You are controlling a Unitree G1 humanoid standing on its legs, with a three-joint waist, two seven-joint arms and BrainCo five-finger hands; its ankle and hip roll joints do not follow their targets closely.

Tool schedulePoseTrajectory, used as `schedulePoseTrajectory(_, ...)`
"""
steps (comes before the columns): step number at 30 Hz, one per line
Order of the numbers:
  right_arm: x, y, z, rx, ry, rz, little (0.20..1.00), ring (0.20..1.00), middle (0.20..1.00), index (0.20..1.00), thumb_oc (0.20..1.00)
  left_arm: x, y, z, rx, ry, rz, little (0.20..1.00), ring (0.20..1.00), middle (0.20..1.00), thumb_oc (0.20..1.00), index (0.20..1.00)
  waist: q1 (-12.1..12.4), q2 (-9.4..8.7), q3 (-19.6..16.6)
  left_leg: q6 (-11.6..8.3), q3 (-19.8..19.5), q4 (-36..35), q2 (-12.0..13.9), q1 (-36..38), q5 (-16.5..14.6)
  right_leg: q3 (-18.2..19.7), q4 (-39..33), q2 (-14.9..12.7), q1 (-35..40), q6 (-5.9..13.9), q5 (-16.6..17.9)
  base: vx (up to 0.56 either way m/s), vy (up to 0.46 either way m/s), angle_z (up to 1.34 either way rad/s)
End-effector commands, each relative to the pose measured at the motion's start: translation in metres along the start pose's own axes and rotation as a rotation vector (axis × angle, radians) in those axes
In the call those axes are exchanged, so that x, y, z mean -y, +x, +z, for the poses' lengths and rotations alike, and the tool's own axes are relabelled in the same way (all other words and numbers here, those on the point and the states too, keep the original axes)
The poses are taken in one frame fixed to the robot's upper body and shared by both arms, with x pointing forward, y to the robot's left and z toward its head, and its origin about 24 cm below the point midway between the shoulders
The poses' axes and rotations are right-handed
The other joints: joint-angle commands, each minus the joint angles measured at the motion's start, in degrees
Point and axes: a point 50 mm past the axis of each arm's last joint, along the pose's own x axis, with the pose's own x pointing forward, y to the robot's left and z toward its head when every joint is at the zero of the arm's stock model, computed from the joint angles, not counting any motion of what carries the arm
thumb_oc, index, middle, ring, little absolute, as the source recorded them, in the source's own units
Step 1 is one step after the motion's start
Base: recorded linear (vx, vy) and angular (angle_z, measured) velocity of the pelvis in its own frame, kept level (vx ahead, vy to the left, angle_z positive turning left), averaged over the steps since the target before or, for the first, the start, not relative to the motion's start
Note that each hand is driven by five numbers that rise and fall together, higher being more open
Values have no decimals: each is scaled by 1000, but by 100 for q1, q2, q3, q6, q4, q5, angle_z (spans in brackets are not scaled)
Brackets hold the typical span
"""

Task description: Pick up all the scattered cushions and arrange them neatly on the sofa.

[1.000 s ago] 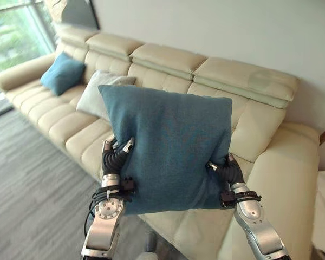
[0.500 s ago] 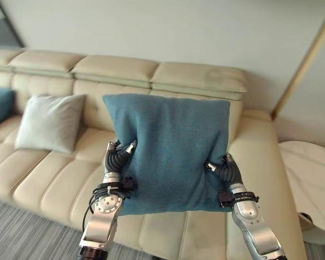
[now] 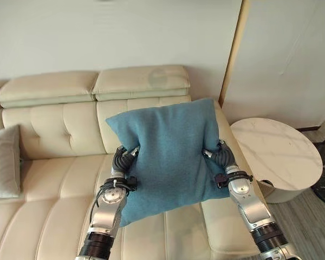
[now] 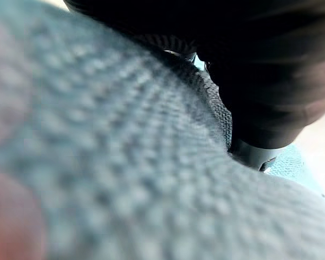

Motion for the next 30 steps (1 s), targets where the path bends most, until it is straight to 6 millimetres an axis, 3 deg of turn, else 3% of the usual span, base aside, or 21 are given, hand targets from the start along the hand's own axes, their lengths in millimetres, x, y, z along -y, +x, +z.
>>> schedulePoseTrajectory(1,-41,22,101,425,78,122,200,200,200,200,200,38,23,73,335,35,-181,200,200,200,200,200,184,-187,-167,-141,-1174,449,-517,-472,-673,505,-25,274,136,-333,-836,-10,4,11)
schedulePoseTrajectory(5,-37,32,104,431,9,96,200,200,200,200,200,39,31,84,371,68,-175,200,200,200,200,200,205,-102,-50,-147,-1159,61,-177,-919,-289,592,-25,281,-50,-268,-865,11,64,-8)
schedulePoseTrajectory(6,-31,43,119,468,-33,54,200,200,200,200,200,43,42,99,408,84,-174,200,200,200,200,200,194,-46,164,-155,-1102,37,-148,-1105,-166,601,-25,336,-248,-259,-850,-99,53,-11)
schedulePoseTrajectory(7,-31,44,119,470,-33,53,200,200,200,200,200,43,43,100,411,84,-174,200,200,200,200,200,197,-45,172,-154,-1102,40,-146,-1113,-165,602,-25,337,-255,-259,-846,-222,62,-15)
schedulePoseTrajectory(10,-20,68,177,609,-68,-43,200,200,200,200,200,45,65,152,553,138,-160,200,200,200,200,200,163,-45,720,-86,-1054,325,-253,-1847,-92,697,28,305,-993,-244,-587,-439,105,0)
schedulePoseTrajectory(11,-14,76,219,708,-82,-106,200,200,200,200,200,46,75,189,653,176,-145,200,200,200,200,200,171,-114,972,-43,-953,662,-277,-2546,-99,774,487,306,-1853,-233,-503,-505,96,3)
schedulePoseTrajectory(12,-14,77,220,710,-82,-107,200,200,200,200,200,46,75,190,655,176,-145,200,200,200,200,200,176,-114,950,-42,-951,692,-273,-2599,-110,778,513,307,-1905,-233,-510,-528,102,-13)
schedulePoseTrajectory(17,-9,85,296,873,-188,-232,200,200,200,200,200,55,88,269,827,356,-180,200,200,200,200,200,119,-212,1015,-46,-837,1397,-290,-4257,-142,958,1181,158,-3634,-96,-432,-253,69,-13)
schedulePoseTrajectory(18,-8,85,296,874,-188,-233,200,200,200,200,200,55,88,270,828,356,-180,200,200,200,200,200,119,-211,1002,-45,-840,1414,-289,-4289,-148,956,1194,158,-3663,-96,-436,-185,101,-9)
schedulePoseTrajectory(19,4,82,333,986,-292,-366,200,200,200,200,200,60,81,328,984,506,-107,200,200,200,200,200,89,-201,1015,-73,-884,1650,-362,-4981,-120,1049,1470,99,-4355,-38,-475,-171,83,6)
schedulePoseTrajectory(21,17,75,356,1067,-310,-483,200,200,200,200,200,58,68,367,1128,571,2,200,200,200,200,200,90,-201,1011,-88,-894,1834,-457,-5430,-144,1080,1668,116,-4797,-4,-542,-135,88,15)
schedulePoseTrajectory(22,18,75,356,1067,-310,-483,200,200,200,200,200,58,68,367,1128,572,2,200,200,200,200,200,88,-201,1000,-87,-895,1824,-459,-5440,-132,1079,1662,114,-4808,-4,-535,-40,62,2)
schedulePoseTrajectory(26,34,45,399,1300,-291,-660,200,200,200,200,200,58,25,428,1445,621,213,200,200,200,200,200,122,-203,971,-81,-901,2250,-589,-6314,-253,1131,2127,59,-5775,47,-700,-19,50,-4)
schedulePoseTrajectory(27,42,29,417,1388,-276,-718,200,200,200,200,200,61,2,450,1570,624,271,200,200,200,200,200,168,-218,924,-62,-878,2502,-590,-6799,-333,1143,2438,-23,-6324,69,-788,25,23,7)
schedulePoseTrajectory(28,42,29,417,1388,-276,-718,200,200,200,200,200,61,2,450,1571,624,271,200,200,200,200,200,171,-222,899,-62,-873,2519,-588,-6837,-339,1149,2458,-23,-6365,69,-795,48,16,13)
schedulePoseTrajectory(30,44,12,434,1464,-273,-738,200,200,200,200,200,58,-14,469,1612,569,309,200,200,200,200,200,215,-266,814,-33,-846,2776,-571,-7293,-445,1212,2814,-124,-6933,85,-910,71,25,12)
